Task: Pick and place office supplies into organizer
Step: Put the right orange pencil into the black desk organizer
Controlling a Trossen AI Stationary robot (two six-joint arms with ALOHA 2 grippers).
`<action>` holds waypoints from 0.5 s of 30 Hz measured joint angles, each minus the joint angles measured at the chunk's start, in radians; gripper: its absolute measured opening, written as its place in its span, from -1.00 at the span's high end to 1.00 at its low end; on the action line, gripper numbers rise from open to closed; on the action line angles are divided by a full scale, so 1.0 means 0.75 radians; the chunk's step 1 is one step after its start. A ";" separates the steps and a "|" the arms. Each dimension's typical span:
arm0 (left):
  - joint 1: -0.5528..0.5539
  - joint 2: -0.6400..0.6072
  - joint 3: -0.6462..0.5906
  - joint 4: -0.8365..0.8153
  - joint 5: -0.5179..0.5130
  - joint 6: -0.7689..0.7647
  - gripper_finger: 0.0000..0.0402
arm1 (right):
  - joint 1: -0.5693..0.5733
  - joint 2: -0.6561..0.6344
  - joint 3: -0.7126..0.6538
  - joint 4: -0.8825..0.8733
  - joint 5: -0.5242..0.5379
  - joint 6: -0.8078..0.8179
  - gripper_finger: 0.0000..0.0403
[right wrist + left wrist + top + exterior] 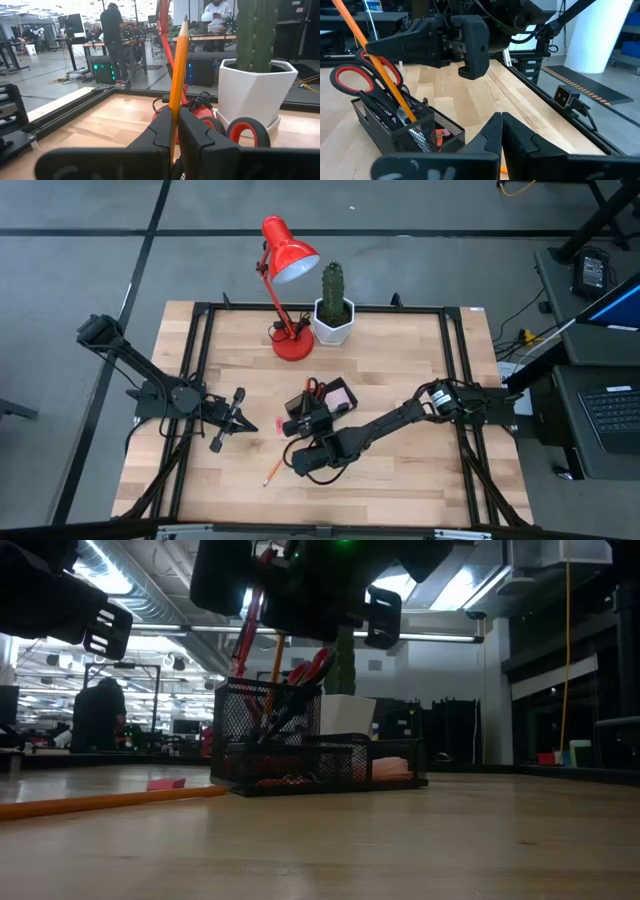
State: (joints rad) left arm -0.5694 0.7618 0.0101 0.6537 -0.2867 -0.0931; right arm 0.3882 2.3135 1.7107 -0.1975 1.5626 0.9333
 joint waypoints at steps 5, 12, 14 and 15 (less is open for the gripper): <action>0.000 0.000 0.000 0.000 0.000 0.003 0.98 | 0.003 0.000 0.000 0.036 -0.026 -0.077 0.90; 0.000 0.000 0.000 0.000 0.000 0.003 0.99 | 0.002 0.000 -0.001 0.168 -0.106 -0.282 0.89; 0.000 0.000 0.000 -0.001 0.000 0.003 0.98 | 0.003 0.000 -0.001 0.231 -0.141 -0.373 0.85; 0.000 0.000 0.000 0.000 0.000 0.002 0.98 | 0.002 0.000 -0.001 0.261 -0.152 -0.422 0.82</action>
State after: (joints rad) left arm -0.5694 0.7620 0.0101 0.6537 -0.2867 -0.0914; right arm 0.3900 2.3135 1.7100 -0.0021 1.4483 0.6165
